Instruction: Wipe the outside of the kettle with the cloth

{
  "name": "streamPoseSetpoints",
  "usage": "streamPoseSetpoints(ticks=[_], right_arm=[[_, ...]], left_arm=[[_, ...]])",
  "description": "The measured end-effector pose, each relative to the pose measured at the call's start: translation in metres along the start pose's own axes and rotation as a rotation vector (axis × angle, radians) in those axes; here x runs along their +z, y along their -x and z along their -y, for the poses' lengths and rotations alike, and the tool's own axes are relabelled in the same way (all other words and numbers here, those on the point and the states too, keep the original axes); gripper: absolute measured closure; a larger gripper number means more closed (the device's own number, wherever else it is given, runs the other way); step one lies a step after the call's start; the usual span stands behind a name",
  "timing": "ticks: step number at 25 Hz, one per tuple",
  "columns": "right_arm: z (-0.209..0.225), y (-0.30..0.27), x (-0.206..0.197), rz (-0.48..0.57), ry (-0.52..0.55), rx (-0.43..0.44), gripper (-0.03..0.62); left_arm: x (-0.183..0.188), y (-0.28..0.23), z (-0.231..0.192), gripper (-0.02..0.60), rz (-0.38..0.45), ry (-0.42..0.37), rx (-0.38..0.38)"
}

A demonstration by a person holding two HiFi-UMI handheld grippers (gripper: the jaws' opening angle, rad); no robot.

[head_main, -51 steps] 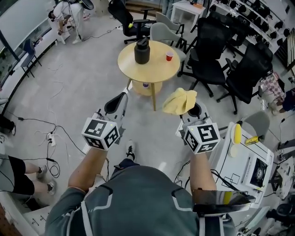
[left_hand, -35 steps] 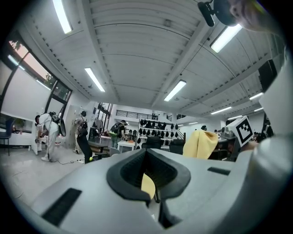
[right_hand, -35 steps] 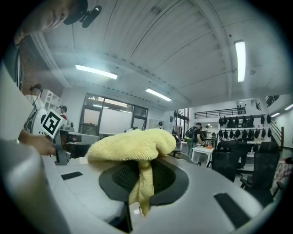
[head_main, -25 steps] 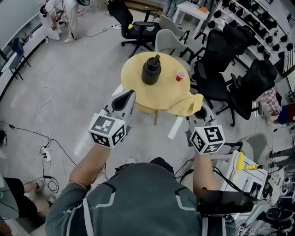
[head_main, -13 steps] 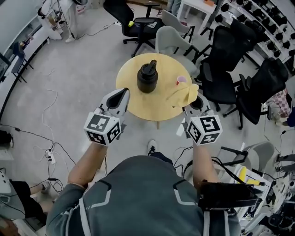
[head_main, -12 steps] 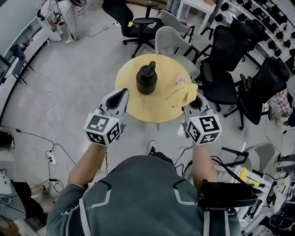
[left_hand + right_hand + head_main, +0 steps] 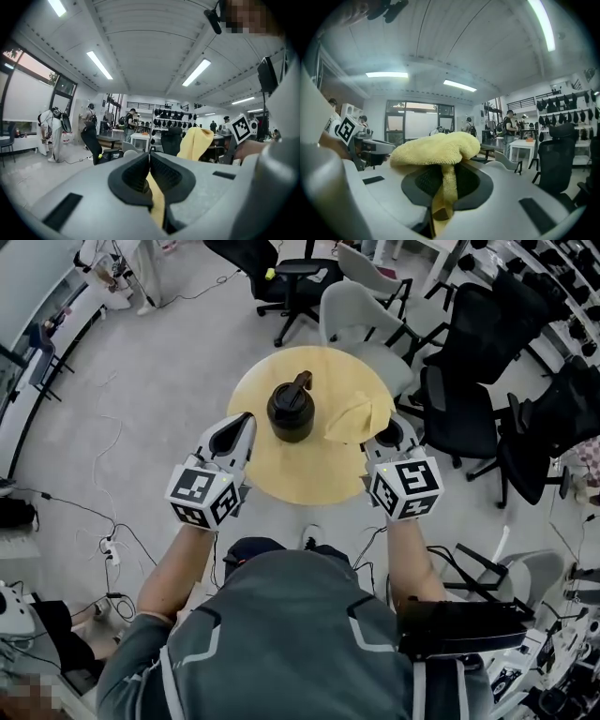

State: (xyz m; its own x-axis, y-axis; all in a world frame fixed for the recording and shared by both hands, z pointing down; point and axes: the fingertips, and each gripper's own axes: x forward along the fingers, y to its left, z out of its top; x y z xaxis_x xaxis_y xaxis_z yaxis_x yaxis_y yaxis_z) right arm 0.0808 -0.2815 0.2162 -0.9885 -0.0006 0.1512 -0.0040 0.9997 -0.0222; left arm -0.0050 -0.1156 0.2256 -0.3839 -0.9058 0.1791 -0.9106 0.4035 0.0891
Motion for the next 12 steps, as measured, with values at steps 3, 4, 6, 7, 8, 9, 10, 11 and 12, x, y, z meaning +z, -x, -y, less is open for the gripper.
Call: streamPoseSetpoints(ticks=[3, 4, 6, 7, 8, 9, 10, 11, 12], right_arm=[[-0.001, -0.02, -0.004, -0.009, 0.006, 0.004, 0.531], [0.001, -0.027, -0.005, -0.011, 0.007, -0.001, 0.531], [0.005, -0.043, -0.011, -0.02, -0.001, -0.018, 0.531], [0.006, -0.051, -0.015, -0.026, -0.005, -0.025, 0.531], [0.007, -0.06, -0.02, -0.031, -0.006, -0.03, 0.531], [0.008, -0.069, -0.025, -0.037, -0.006, -0.032, 0.531], [0.009, -0.077, -0.032, -0.043, -0.006, -0.033, 0.531], [0.01, -0.085, -0.04, -0.05, -0.009, -0.034, 0.531], [0.01, -0.093, -0.049, -0.057, -0.015, -0.034, 0.531]], left_arm=[[-0.006, -0.011, -0.01, 0.484, -0.025, -0.021, -0.033], [-0.01, -0.017, -0.013, 0.474, -0.035, -0.018, -0.045], [-0.019, -0.029, -0.021, 0.474, -0.059, 0.001, -0.068], [-0.025, -0.035, -0.025, 0.472, -0.071, 0.006, -0.079], [-0.032, -0.04, -0.028, 0.457, -0.084, 0.006, -0.091], [-0.041, -0.046, -0.031, 0.434, -0.097, 0.006, -0.103], [-0.05, -0.053, -0.034, 0.417, -0.112, 0.01, -0.116], [-0.059, -0.059, -0.037, 0.397, -0.127, 0.017, -0.126], [-0.07, -0.065, -0.039, 0.388, -0.142, 0.022, -0.133]])
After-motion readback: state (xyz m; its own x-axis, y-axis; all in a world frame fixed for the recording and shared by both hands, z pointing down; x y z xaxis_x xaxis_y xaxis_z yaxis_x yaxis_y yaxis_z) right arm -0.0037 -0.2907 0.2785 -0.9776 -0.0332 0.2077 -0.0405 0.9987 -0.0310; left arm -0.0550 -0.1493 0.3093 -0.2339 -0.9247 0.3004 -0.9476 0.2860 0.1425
